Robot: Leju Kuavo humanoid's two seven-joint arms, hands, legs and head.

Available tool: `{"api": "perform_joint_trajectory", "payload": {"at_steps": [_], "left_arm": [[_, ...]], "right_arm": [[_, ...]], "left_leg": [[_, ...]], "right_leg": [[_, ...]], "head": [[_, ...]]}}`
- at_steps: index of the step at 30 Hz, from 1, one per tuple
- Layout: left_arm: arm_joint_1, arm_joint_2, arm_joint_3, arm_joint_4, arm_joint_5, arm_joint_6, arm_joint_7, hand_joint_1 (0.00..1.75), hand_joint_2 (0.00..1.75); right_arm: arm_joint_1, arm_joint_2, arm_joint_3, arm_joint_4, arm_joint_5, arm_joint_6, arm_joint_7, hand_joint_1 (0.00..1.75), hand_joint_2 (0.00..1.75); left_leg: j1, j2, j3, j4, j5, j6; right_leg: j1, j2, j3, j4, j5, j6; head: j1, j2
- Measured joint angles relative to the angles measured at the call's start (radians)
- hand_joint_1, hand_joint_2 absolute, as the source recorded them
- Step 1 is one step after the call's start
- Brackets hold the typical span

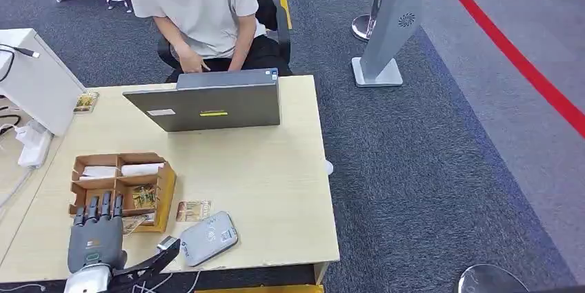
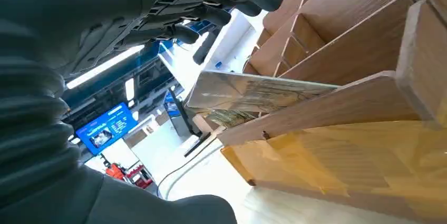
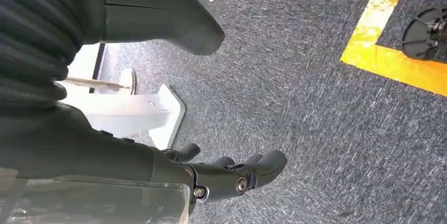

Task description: Pass the card to the sensor for recognition and then transmit it.

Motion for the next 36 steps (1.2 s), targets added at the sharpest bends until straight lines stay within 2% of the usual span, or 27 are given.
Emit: {"api": "perform_joint_trajectory", "payload": {"at_steps": [10,11,17,36], "left_arm": [[-0.014,-0.010,-0.006,0.016,0.000,0.005,-0.011,0.00,1.75],[-0.014,-0.010,-0.006,0.016,0.000,0.005,-0.012,1.75,1.75],[-0.013,-0.010,-0.006,0.019,0.000,0.006,-0.039,1.75,1.75],[-0.018,-0.013,-0.006,0.023,0.000,0.014,-0.043,1.75,1.75]], "right_arm": [[0.000,0.000,0.005,0.000,0.000,0.000,-0.002,0.00,1.75],[0.000,0.000,0.005,0.000,0.000,0.000,-0.002,0.00,1.75],[0.000,0.000,0.005,0.000,0.000,0.001,-0.003,0.00,1.75],[-0.001,0.000,0.008,0.000,0.000,0.002,-0.004,0.00,1.75]], "left_leg": [[0.000,0.000,0.000,0.000,0.000,0.000],[0.000,0.000,0.000,0.000,0.000,0.000],[0.000,0.000,0.000,0.000,0.000,0.000],[0.000,0.000,0.000,0.000,0.000,0.000]], "right_leg": [[0.000,0.000,0.000,0.000,0.000,0.000],[0.000,0.000,0.000,0.000,0.000,0.000],[0.000,0.000,0.000,0.000,0.000,0.000],[0.000,0.000,0.000,0.000,0.000,0.000]], "head": [[0.000,0.000],[0.000,0.000],[0.000,0.000],[0.000,0.000]]}}
